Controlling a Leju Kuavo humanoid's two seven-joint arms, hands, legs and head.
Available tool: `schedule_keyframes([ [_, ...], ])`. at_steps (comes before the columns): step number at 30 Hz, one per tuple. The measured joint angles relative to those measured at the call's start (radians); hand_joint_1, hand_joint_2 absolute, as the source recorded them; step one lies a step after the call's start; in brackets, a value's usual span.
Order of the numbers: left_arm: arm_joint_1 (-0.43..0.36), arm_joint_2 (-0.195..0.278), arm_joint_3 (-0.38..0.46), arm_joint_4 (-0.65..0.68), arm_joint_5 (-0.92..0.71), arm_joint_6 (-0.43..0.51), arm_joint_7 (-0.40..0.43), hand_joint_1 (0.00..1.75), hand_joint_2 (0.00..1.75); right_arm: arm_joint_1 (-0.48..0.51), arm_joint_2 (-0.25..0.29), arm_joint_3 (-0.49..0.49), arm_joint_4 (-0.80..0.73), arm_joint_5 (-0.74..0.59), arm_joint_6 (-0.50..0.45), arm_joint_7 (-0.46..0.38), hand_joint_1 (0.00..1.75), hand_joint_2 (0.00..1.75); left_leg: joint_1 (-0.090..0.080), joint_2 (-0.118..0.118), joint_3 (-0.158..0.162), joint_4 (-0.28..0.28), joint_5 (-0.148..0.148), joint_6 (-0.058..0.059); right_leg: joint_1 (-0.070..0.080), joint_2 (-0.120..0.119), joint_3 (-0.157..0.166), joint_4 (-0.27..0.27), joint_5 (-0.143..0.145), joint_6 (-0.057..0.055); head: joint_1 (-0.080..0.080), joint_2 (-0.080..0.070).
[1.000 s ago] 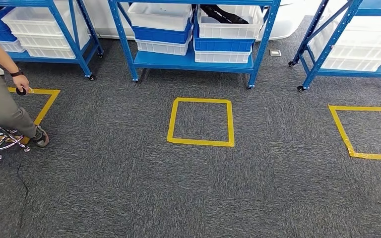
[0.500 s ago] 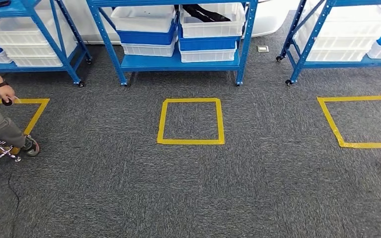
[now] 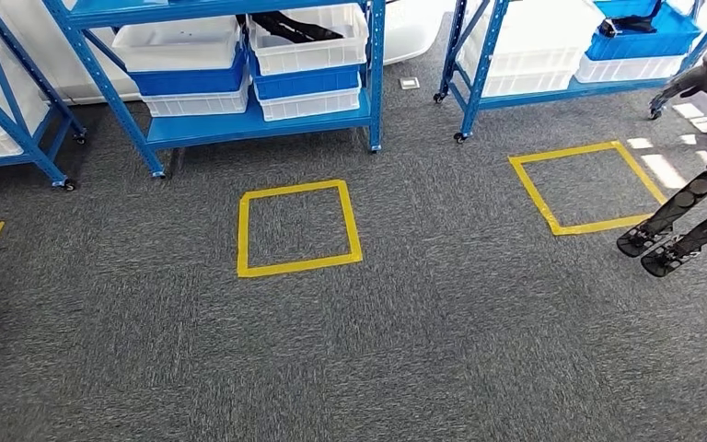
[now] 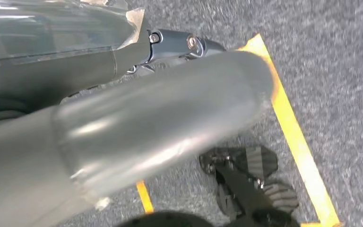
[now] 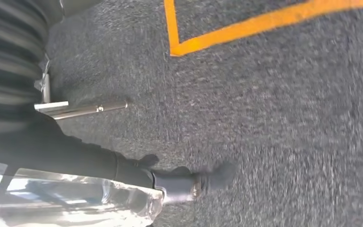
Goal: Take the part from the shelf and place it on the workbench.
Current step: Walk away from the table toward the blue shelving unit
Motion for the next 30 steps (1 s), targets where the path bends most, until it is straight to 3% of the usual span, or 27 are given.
schedule_keyframes([
  [2, 0.001, -0.001, 0.0, 0.0, 0.0, 0.0, 0.0, 0.0, 0.0, 0.0, -0.001, 0.0, 0.0, 0.0, -0.001, 0.002, 0.0, 1.75, 0.009, 0.014, 0.01, -0.034, 0.026, -0.003, 0.007, -0.03, -0.018, 0.03, -0.018, 0.002, 0.002, 0.0],
  [4, 0.005, -0.003, 0.0, 0.0, 0.0, 0.0, 0.0, 0.0, 0.0, -0.002, -0.003, 0.001, 0.0, 0.0, -0.001, 0.004, 0.0, 1.75, 0.014, 0.031, 0.009, -0.051, 0.042, -0.008, 0.005, -0.077, -0.062, 0.129, -0.078, 0.001, 0.007, 0.0],
  [6, 0.009, -0.005, 0.0, 0.0, -0.001, -0.001, 0.0, 0.0, 0.0, -0.003, -0.006, 0.002, 0.0, 0.0, -0.001, 0.004, 0.0, 1.75, 0.016, 0.049, 0.001, -0.05, 0.047, -0.015, -0.009, -0.098, -0.097, 0.231, -0.13, 0.013, 0.009, 0.0],
  [7, 0.011, -0.006, 0.0, 0.0, -0.001, -0.001, 0.0, 0.0, 0.0, -0.003, -0.008, 0.002, 0.0, 0.0, -0.001, 0.004, 0.0, 1.75, 0.019, 0.056, -0.002, -0.049, 0.048, -0.019, -0.017, -0.103, -0.094, 0.243, -0.136, 0.024, 0.009, 0.0],
  [8, 0.011, -0.006, 0.0, 0.0, -0.002, -0.001, 0.0, 0.0, 0.0, -0.002, -0.009, 0.002, 0.0, 0.0, -0.001, 0.005, 0.0, 1.75, 0.023, 0.062, -0.005, -0.047, 0.048, -0.025, -0.025, -0.107, -0.07, 0.214, -0.126, 0.039, 0.009, 0.0],
  [9, 0.011, -0.007, 0.0, 0.0, -0.004, 0.0, 0.0, 0.0, 0.0, -0.002, -0.01, 0.002, 0.0, 0.0, -0.001, 0.005, 0.0, 1.75, 0.027, 0.066, -0.007, -0.042, 0.047, -0.032, -0.034, -0.112, -0.029, 0.151, -0.106, 0.055, 0.009, 0.0],
  [10, 0.011, -0.006, 0.0, 0.0, -0.006, 0.001, -0.001, 0.0, 0.0, -0.002, -0.01, 0.002, 0.001, 0.0, 0.0, 0.005, 0.0, 1.75, 0.03, 0.07, -0.011, -0.034, 0.044, -0.041, -0.04, -0.119, 0.014, 0.083, -0.088, 0.066, 0.009, 0.0],
  [11, 0.01, -0.006, 0.0, 0.0, -0.008, 0.003, -0.001, 0.0, 0.0, -0.003, -0.01, 0.002, 0.001, 0.0, 0.0, 0.005, 0.0, 1.75, 0.031, 0.072, -0.014, -0.024, 0.039, -0.051, -0.042, -0.122, 0.048, 0.024, -0.074, 0.069, 0.009, 0.0],
  [12, 0.01, -0.005, 0.0, 0.0, -0.009, 0.005, -0.001, 0.0, 0.0, -0.004, -0.011, 0.002, 0.001, 0.0, 0.001, 0.004, 0.0, 1.75, 0.031, 0.074, -0.016, -0.017, 0.034, -0.061, -0.041, -0.124, 0.065, -0.008, -0.067, 0.063, 0.008, 0.0],
  [14, 0.007, -0.005, 0.0, 0.0, -0.01, 0.009, -0.001, 0.0, 0.0, -0.004, -0.012, 0.002, 0.0, -0.002, 0.002, 0.004, 0.0, 0.87, 0.03, 0.075, -0.017, -0.011, 0.03, -0.075, -0.035, -0.121, 0.066, -0.018, -0.064, 0.04, 0.007, 0.0],
  [16, 0.006, -0.006, 0.0, 0.0, -0.01, 0.01, -0.001, 0.0, 0.0, -0.003, -0.014, 0.002, 0.0, -0.004, 0.002, 0.003, 0.0, 0.0, 0.036, 0.069, -0.019, -0.003, 0.023, -0.086, -0.04, -0.118, 0.067, -0.017, -0.059, 0.023, 0.005, 0.0],
  [18, 0.007, -0.006, 0.0, 0.0, -0.01, 0.01, -0.001, 0.0, 0.0, -0.003, -0.014, 0.002, 0.0, -0.004, 0.001, 0.003, 0.0, 0.0, 0.041, 0.053, -0.045, 0.06, -0.026, -0.097, -0.046, -0.117, 0.068, -0.019, -0.052, 0.01, 0.002, 0.0],
  [20, 0.008, -0.006, 0.0, 0.0, -0.011, 0.01, 0.0, 0.0, 0.0, -0.002, -0.014, 0.002, 0.0, -0.004, -0.001, 0.003, 0.0, 0.0, 0.042, 0.043, -0.1, 0.187, -0.099, -0.106, -0.044, -0.116, 0.063, -0.018, -0.049, 0.004, 0.0, 0.0],
  [21, 0.009, -0.006, 0.0, 0.0, -0.011, 0.01, 0.001, 0.0, 0.0, -0.001, -0.014, 0.002, 0.001, -0.004, -0.001, 0.003, 0.0, 0.0, 0.043, 0.042, -0.124, 0.242, -0.12, -0.108, -0.044, -0.115, 0.061, -0.018, -0.048, 0.003, 0.0, 0.0],
  [22, 0.01, -0.006, 0.0, 0.0, -0.011, 0.01, 0.002, 0.0, 0.0, -0.001, -0.014, 0.002, 0.001, -0.003, -0.001, 0.003, 0.0, 0.0, 0.044, 0.042, -0.136, 0.268, -0.122, -0.109, -0.043, -0.114, 0.06, -0.018, -0.047, 0.002, 0.0, 0.0],
  [23, 0.012, -0.006, 0.0, 0.0, -0.011, 0.01, 0.003, 0.0, 0.0, 0.0, -0.014, 0.002, 0.001, -0.002, -0.001, 0.003, 0.0, 0.0, 0.045, 0.042, -0.128, 0.255, -0.105, -0.109, -0.044, -0.112, 0.06, -0.018, -0.047, 0.002, 0.0, 0.0],
  [24, 0.012, -0.006, 0.0, 0.0, -0.011, 0.011, 0.004, 0.0, 0.0, 0.0, -0.013, 0.002, 0.001, -0.002, -0.001, 0.004, 0.0, 0.0, 0.047, 0.041, -0.102, 0.205, -0.072, -0.108, -0.044, -0.11, 0.061, -0.018, -0.047, 0.002, 0.0, 0.0],
  [26, 0.012, -0.005, 0.0, 0.0, -0.011, 0.011, 0.006, 0.0, 0.0, -0.002, -0.011, 0.002, 0.001, -0.005, -0.001, 0.004, 0.0, 0.0, 0.049, 0.036, -0.032, 0.067, -0.01, -0.104, -0.042, -0.106, 0.063, -0.018, -0.046, 0.005, 0.0, 0.0],
  [28, 0.01, -0.006, 0.0, 0.0, -0.011, 0.011, 0.007, 0.0, 0.0, -0.003, -0.01, 0.002, 0.0, -0.008, -0.001, 0.004, 0.0, 0.0, 0.044, 0.032, 0.0, -0.004, 0.012, -0.099, -0.038, -0.103, 0.06, -0.018, -0.043, 0.014, 0.001, 0.0],
  [30, 0.01, -0.006, 0.0, 0.0, -0.012, 0.011, 0.009, 0.0, 0.0, -0.003, -0.01, 0.002, 0.0, -0.008, -0.001, 0.002, 0.0, 0.0, 0.036, 0.033, -0.003, -0.009, 0.014, -0.087, -0.038, -0.103, 0.057, -0.023, -0.038, 0.029, 0.001, 0.0],
])
